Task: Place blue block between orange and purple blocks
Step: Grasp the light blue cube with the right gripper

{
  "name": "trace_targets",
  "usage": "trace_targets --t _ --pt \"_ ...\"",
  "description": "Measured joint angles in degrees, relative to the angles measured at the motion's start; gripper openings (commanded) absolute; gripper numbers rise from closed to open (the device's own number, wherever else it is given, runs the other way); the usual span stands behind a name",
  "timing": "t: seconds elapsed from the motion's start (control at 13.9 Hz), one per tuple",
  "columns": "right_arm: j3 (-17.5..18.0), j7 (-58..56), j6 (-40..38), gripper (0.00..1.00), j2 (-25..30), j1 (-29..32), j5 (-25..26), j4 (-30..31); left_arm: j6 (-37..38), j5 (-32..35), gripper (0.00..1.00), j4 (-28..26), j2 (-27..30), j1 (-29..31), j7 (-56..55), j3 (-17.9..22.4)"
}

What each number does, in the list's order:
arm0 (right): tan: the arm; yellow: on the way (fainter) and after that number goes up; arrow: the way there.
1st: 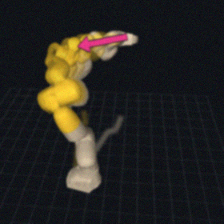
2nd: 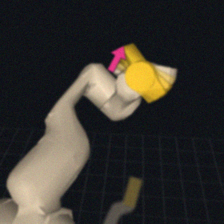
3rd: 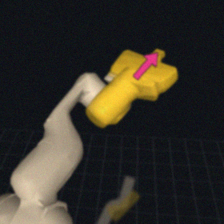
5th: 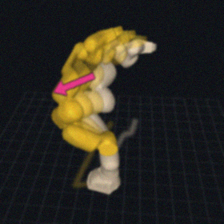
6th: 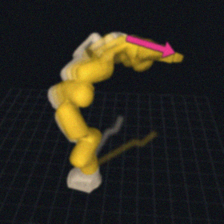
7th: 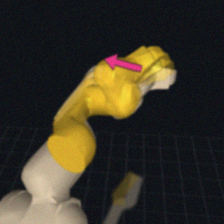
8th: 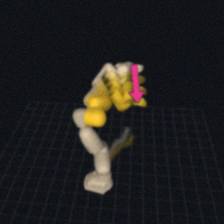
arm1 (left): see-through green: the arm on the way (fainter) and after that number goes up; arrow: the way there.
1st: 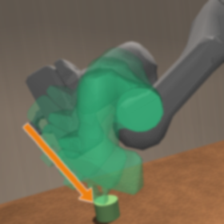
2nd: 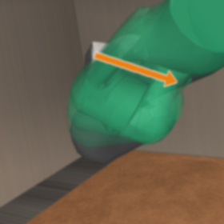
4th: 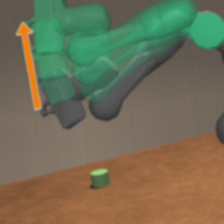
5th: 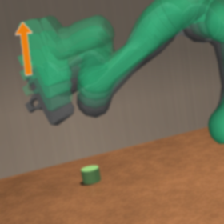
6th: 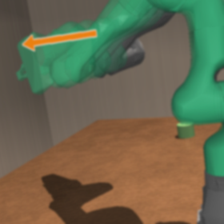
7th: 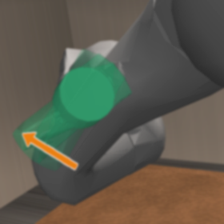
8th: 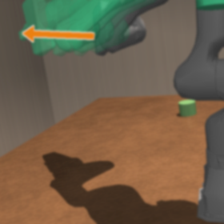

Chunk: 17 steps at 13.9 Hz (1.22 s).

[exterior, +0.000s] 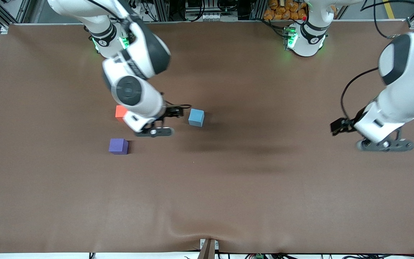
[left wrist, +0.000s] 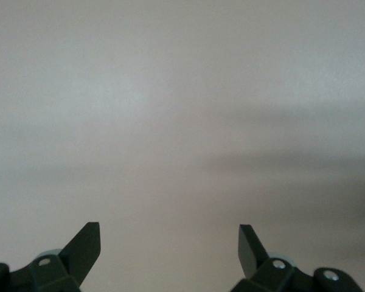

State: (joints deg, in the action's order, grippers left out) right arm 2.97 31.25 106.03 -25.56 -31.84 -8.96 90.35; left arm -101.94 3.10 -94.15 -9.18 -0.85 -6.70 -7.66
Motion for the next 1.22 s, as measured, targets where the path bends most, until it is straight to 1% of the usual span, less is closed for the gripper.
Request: trace_targets --t 0.14,0.22,0.5,0.65,0.79,0.86,1.08,1.22 --pt "0.0 2.4 3.5 1.0 -2.1 -2.7 0.0 0.9 0.0 0.0 1.0 -2.9 3.8 -0.2 0.0 -0.3" --pt "-0.1 3.6 5.3 1.0 -3.2 -3.9 0.1 1.4 0.3 0.0 1.0 -2.9 5.0 -0.2 0.0 -0.3" --pt "-0.2 6.8 12.0 1.0 -7.0 -6.7 0.2 3.3 6.9 0.0 1.0 0.9 6.9 0.5 1.5 0.0" --pt "-0.3 8.0 15.4 1.0 -7.4 -7.6 0.3 5.3 9.9 0.0 1.0 2.8 7.0 1.3 2.4 0.0" --pt "-0.3 9.5 17.3 1.0 -7.9 -8.4 0.4 6.6 12.6 0.0 1.0 4.6 7.4 1.6 2.7 0.2" --pt "-0.4 10.4 17.8 1.0 -8.2 -8.9 0.5 7.0 13.9 0.0 1.0 5.2 7.8 1.4 3.1 0.7" --pt "-0.4 13.0 18.9 1.0 -9.7 -9.9 1.2 7.1 18.2 0.0 1.0 5.8 9.6 -2.4 4.2 5.0" --pt "-0.4 13.6 19.8 1.0 -10.3 -10.1 1.3 7.1 20.1 -0.1 1.0 6.0 10.6 -3.5 4.5 5.7"
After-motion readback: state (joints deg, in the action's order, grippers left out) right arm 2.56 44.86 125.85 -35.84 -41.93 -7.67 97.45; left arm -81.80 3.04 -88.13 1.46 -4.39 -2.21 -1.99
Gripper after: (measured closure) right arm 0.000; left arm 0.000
